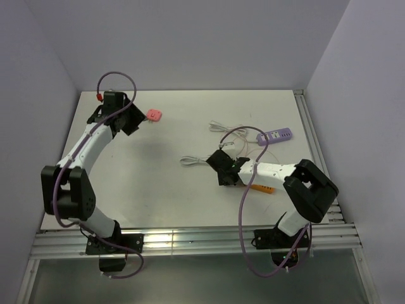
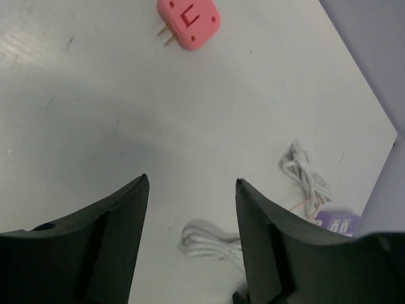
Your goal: Insert the plug
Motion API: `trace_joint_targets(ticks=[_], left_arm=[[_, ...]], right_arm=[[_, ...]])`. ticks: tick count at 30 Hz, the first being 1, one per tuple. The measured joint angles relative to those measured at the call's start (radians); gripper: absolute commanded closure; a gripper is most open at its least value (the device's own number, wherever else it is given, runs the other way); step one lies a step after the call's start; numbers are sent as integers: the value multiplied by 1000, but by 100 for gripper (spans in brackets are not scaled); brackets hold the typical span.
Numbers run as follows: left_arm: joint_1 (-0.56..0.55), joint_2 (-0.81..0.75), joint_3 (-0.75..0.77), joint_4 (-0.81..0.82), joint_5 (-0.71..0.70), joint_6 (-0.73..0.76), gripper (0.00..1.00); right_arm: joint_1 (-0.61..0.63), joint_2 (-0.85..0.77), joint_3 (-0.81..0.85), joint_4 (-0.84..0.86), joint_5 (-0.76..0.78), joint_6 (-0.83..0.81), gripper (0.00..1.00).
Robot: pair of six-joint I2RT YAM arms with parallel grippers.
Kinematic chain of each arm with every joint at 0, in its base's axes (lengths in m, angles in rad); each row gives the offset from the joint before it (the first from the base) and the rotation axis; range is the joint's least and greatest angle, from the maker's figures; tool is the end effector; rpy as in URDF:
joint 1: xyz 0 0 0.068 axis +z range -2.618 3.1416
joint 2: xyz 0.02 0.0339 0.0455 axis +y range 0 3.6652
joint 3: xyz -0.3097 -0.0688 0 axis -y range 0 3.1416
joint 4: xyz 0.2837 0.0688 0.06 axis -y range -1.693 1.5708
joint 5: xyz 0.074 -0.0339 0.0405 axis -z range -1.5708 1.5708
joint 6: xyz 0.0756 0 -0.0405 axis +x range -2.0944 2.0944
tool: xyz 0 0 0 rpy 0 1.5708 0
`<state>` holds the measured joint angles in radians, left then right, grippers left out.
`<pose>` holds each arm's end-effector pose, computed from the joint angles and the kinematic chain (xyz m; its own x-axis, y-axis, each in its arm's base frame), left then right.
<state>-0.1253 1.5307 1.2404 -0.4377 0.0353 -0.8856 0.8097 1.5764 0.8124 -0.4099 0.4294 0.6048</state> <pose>0.4047 -0.0537 0.2997 -0.5347 -0.7126 -0.4542 -0.4156 0.6898 -0.5929 0.2458 0.2124 0.1386 -0.8345 -0.1265 -0.5363 -0.0886 0.9914 -0.0961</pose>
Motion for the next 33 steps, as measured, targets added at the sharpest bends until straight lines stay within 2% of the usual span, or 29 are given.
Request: trace_joint_targets(ticks=[2, 3, 6, 7, 10, 12, 16, 21, 26, 33], left_arm=[[4, 74, 66, 1, -6, 15, 29], [6, 117, 109, 4, -6, 26, 20], [9, 222, 220, 14, -16, 61, 10], [9, 256, 259, 7, -25, 76, 9], [10, 370, 412, -22, -44, 138, 7], [8, 457, 528, -36, -64, 181, 6], [1, 584, 653, -75, -107, 272, 6], [-10, 752, 824, -136, -130, 430, 5], [-29, 798, 835, -161, -130, 580, 4], [-49, 798, 772, -120, -126, 647, 4]], right_arm=[[-3, -21, -18, 13, -23, -19, 50], [-1, -31, -23, 14, -36, -30, 48], [25, -77, -32, 19, -86, -78, 40], [40, -104, -32, 26, -113, -95, 34], [81, -214, -26, 53, -218, -140, 27], [92, -281, -10, 64, -288, -159, 27], [91, -388, 48, 84, -446, -183, 26], [83, -485, 79, 83, -542, -207, 26], [34, -525, 76, 76, -603, -222, 26], [-11, -540, 40, 65, -642, -232, 27]])
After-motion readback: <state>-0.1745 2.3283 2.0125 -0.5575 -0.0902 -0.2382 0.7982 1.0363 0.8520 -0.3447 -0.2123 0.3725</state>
